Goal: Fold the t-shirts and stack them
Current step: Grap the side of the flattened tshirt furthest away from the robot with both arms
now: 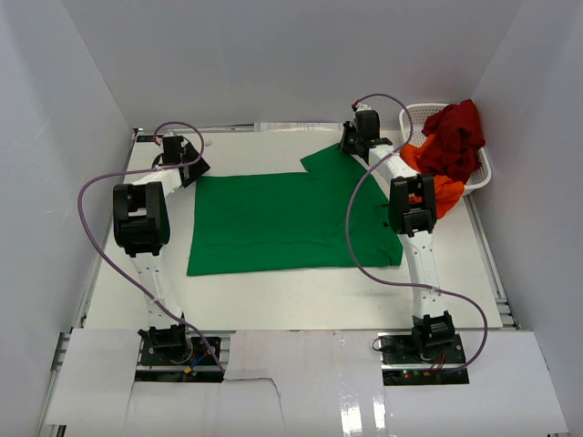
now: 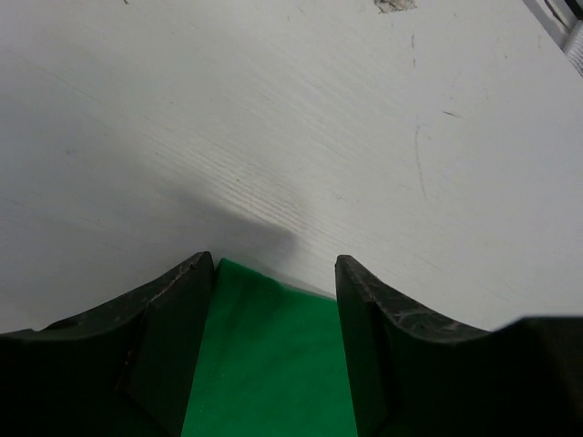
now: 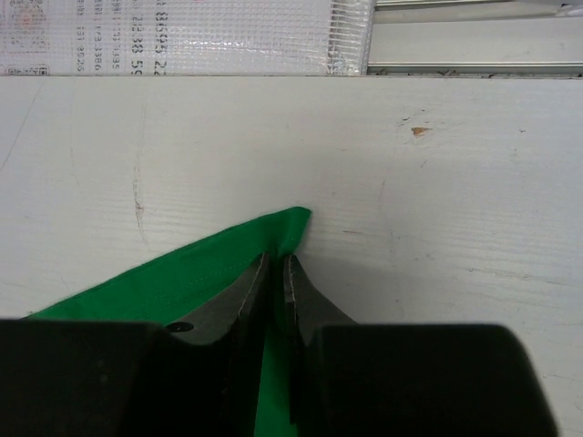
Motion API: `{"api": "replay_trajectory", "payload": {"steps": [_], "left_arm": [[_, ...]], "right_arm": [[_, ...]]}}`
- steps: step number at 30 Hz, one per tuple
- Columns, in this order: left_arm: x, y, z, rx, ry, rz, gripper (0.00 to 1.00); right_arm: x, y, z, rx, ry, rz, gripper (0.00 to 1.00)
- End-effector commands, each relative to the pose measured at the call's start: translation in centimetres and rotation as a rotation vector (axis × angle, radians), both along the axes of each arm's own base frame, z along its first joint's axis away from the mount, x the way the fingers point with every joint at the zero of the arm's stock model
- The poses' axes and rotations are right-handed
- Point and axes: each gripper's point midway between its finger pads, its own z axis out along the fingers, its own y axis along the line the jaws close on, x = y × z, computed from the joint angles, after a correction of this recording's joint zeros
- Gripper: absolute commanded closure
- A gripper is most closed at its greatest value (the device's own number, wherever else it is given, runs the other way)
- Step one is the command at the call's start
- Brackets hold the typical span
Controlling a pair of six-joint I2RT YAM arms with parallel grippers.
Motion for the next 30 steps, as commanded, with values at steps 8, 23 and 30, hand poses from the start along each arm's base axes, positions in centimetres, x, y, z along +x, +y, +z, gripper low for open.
{"api": "replay_trajectory", "payload": {"steps": [8,23,30], "left_arm": [[-3.0,1.2,0.1,0.054,0.091,0.067,0.33],[-1.5,1.5,-0.4,0.065,0.146,0.065,1.0],[1.0,0.7,4.7,0.055,0.009,0.0,1.0]], "right_arm": [[1.1,-0.4,3.2,-0.006,-0.07,-0.008,0.83],[1.4,-0.5,5.9,-0.02,-0.123,-0.001,0.92],[1.8,-0.4,13.3,-0.02,-0.266,0.024,0.92]]}}
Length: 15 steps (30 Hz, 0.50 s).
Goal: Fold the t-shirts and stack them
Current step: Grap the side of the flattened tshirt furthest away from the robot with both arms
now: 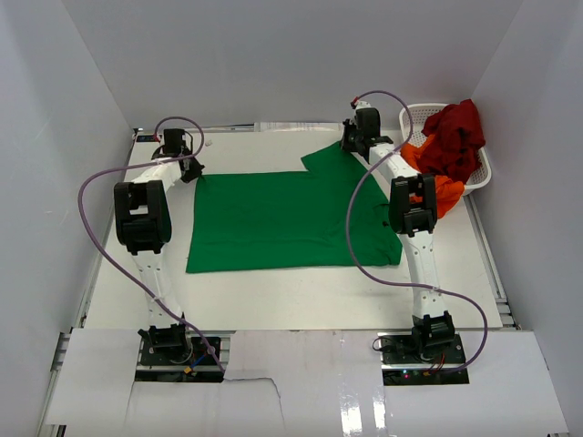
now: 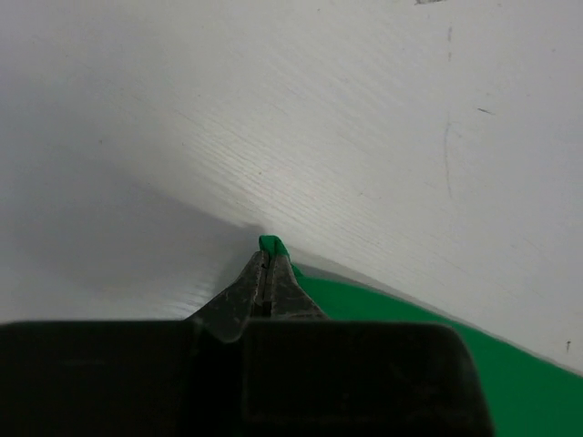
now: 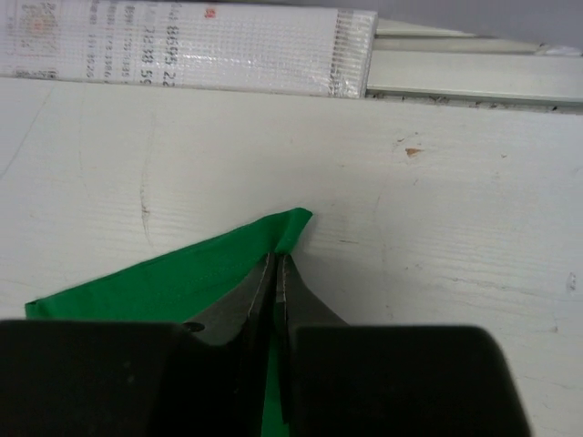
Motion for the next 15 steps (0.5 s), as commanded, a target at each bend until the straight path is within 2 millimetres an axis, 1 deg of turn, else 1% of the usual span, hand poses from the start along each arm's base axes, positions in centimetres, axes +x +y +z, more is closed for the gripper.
{"api": "replay_trajectory", "payload": {"steps": [1,2,3,4,5,6,7,8,10,11,13,14,15], "left_arm": [[1.7,-0.5,5.0,-0.001,-0.111,-0.042,1.0],[1.6,-0.8,5.1,0.0,-0.112,-0.046,1.0],[1.4,-0.7,5.4,0.002,-0.113,-0.043,1.0],[1.0,-0.7,5.5,0.01,-0.111,-0.042,1.0],[0.8,-0.8,5.5,0.014,-0.109,-0.043,1.0],[0.5,-0.9,5.9,0.018,-0.114,-0.043,1.0],[-0.1,-0.8,5.3,0.02,-0.097,-0.038,1.0],[-0.4,-0.7,5.4,0.02,-0.095,-0.034,1.0],[-1.0,-0.6,5.3,0.021,-0.086,-0.026,1.0],[-1.7,-0.6,5.2,0.024,-0.08,-0.019,1.0],[-2.3,-0.6,5.4,0.024,-0.079,-0.015,1.0],[-3.0,-0.6,5.7,0.022,-0.079,-0.009,1.0],[-3.4,-0.5,5.9,0.023,-0.081,-0.006,1.0]], "right_arm": [[1.3,-0.4,12.3,0.008,-0.233,0.013,0.92],[1.0,-0.2,13.1,0.011,-0.247,0.024,0.92],[0.5,-0.3,15.0,0.016,-0.273,0.029,0.92],[0.2,-0.3,15.3,0.015,-0.277,0.037,0.92],[-0.4,-0.2,14.6,0.014,-0.258,0.048,0.92],[-0.9,-0.2,16.2,0.019,-0.279,0.052,0.92],[-1.3,-0.2,16.3,0.015,-0.276,0.062,0.92],[-2.1,-0.1,16.7,0.018,-0.27,0.08,0.92],[-3.1,0.0,16.9,0.021,-0.264,0.096,0.92],[-4.5,-0.1,16.6,0.021,-0.247,0.11,0.92],[-5.6,-0.1,17.0,0.017,-0.266,0.119,0.92],[-7.0,-0.4,16.5,0.011,-0.248,0.121,0.92],[-7.8,-0.6,16.4,0.009,-0.247,0.124,0.92]]}}
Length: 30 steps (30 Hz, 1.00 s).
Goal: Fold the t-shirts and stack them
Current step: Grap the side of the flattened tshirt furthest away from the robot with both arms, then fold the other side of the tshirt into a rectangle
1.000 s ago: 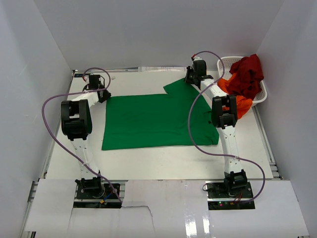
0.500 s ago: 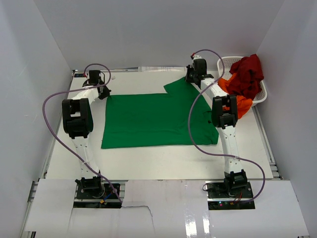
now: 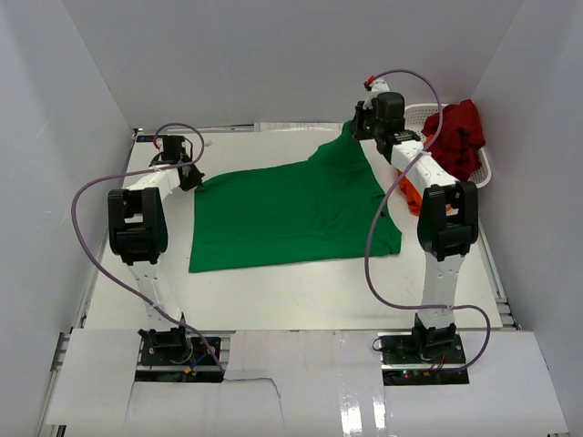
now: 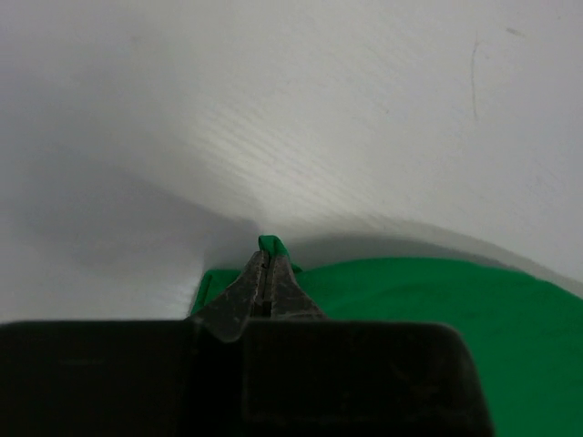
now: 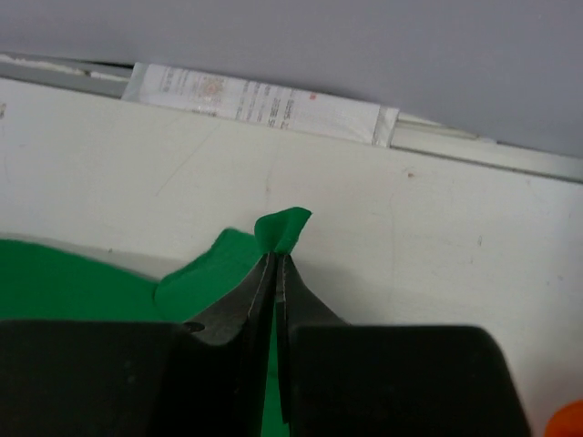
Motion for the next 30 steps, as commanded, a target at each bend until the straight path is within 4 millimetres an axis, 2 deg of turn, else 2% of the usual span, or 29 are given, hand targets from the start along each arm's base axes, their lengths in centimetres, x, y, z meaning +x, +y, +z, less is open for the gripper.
{"api": "replay_trajectory", "payload": {"steps": [1,2,3,4,5,6,7,8,9,10,11,12,13,15,19,27,28,30], "left_arm": [[-0.9,0.2,5.3,0.019,-0.101,0.02,1.0],[-1.8,0.3,5.8,0.023,-0.107,0.024,1.0],[-2.1,0.3,6.2,0.025,-0.115,0.027,1.0],[-2.5,0.3,6.5,0.027,-0.12,0.027,1.0],[-3.3,0.5,7.0,0.034,-0.125,0.033,1.0],[-3.7,0.6,7.2,0.039,-0.127,0.035,1.0],[-4.2,0.6,7.5,0.042,-0.129,0.039,1.0],[-4.6,0.7,8.7,0.047,-0.152,0.041,1.0],[-5.4,0.8,8.4,0.055,-0.141,0.048,1.0],[-5.7,0.8,8.8,0.056,-0.149,0.052,1.0],[-6.1,1.0,8.9,0.064,-0.15,0.055,1.0],[-6.7,1.1,9.4,0.072,-0.155,0.056,1.0],[-6.9,1.1,9.6,0.074,-0.156,0.056,1.0],[-7.7,1.1,10.0,0.073,-0.15,0.055,1.0],[-9.4,0.9,9.3,0.059,-0.12,0.064,1.0],[-12.8,1.0,7.3,0.046,-0.036,0.104,1.0],[-13.1,1.0,7.1,0.043,-0.031,0.107,1.0],[-13.7,0.9,6.5,0.039,-0.017,0.116,1.0]], "right_arm": [[-2.2,0.0,1.0,-0.011,-0.051,0.039,0.92],[-3.2,0.0,2.5,-0.008,-0.075,0.042,0.92],[-4.5,-0.1,0.8,-0.021,-0.038,0.048,0.92],[-5.2,-0.1,0.6,-0.025,-0.033,0.048,0.92],[-6.1,-0.2,1.9,-0.021,-0.052,0.05,0.92],[-7.4,-0.3,0.3,-0.031,-0.018,0.056,0.92],[-7.9,-0.5,0.3,-0.033,-0.021,0.052,0.92],[-8.8,-0.6,1.5,-0.027,-0.043,0.051,0.92],[-9.4,-0.7,1.3,-0.027,-0.041,0.051,0.92],[-10.4,-0.9,0.0,-0.032,-0.014,0.049,0.92],[-11.0,-1.1,1.1,-0.024,-0.034,0.044,0.92],[-11.9,-1.2,0.2,-0.025,-0.016,0.046,0.92],[-12.4,-1.2,1.0,-0.019,-0.028,0.052,0.92],[-13.3,-1.2,1.0,-0.018,-0.023,0.059,0.92],[-15.8,-1.4,1.4,-0.028,-0.019,0.058,0.92],[-20.4,-2.0,0.5,-0.041,0.026,0.06,0.92],[-20.9,-2.2,1.0,-0.039,0.012,0.059,0.92],[-21.9,-2.5,0.0,-0.052,0.036,0.046,0.92]]}}
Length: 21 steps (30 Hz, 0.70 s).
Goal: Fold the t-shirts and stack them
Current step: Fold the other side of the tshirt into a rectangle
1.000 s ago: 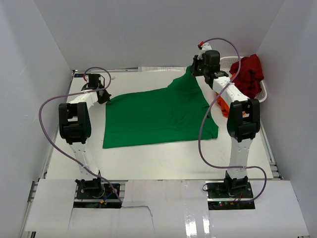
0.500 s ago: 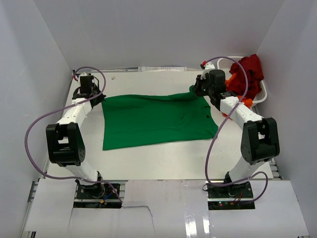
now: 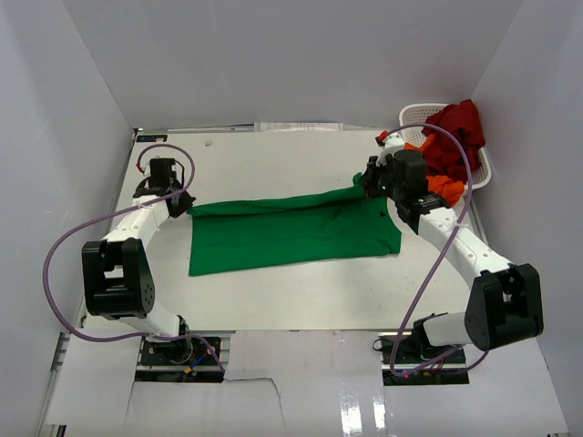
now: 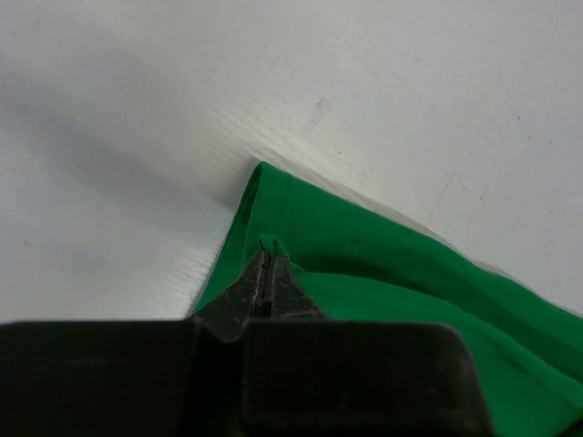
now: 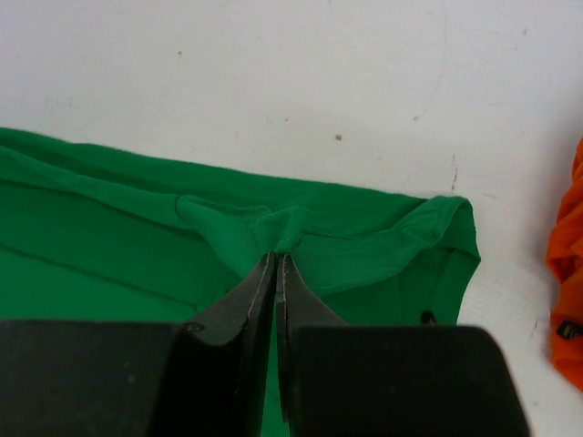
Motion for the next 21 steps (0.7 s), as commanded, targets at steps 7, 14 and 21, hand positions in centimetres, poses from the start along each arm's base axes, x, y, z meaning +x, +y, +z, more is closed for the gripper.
{"api": "replay_trajectory", "payload": {"steps": [7,14,21], "left_arm": [[-1.9,0.6,0.1,0.015,0.005,0.059,1.0],[-3.6,-0.3,-2.7,-0.028,0.114,0.032,1.0],[-8.5,-0.6,-6.0,-0.046,0.29,0.061,0.15]], "right_arm": [[-4.5,-2.1,-0.6,-0.028,0.035,-0.05,0.92],[-6.5,-3.3,-3.5,-0.061,0.12,-0.086,0.92],[-9.8,-5.5,-9.4,-0.178,0.442,-0.175,0.87]]}}
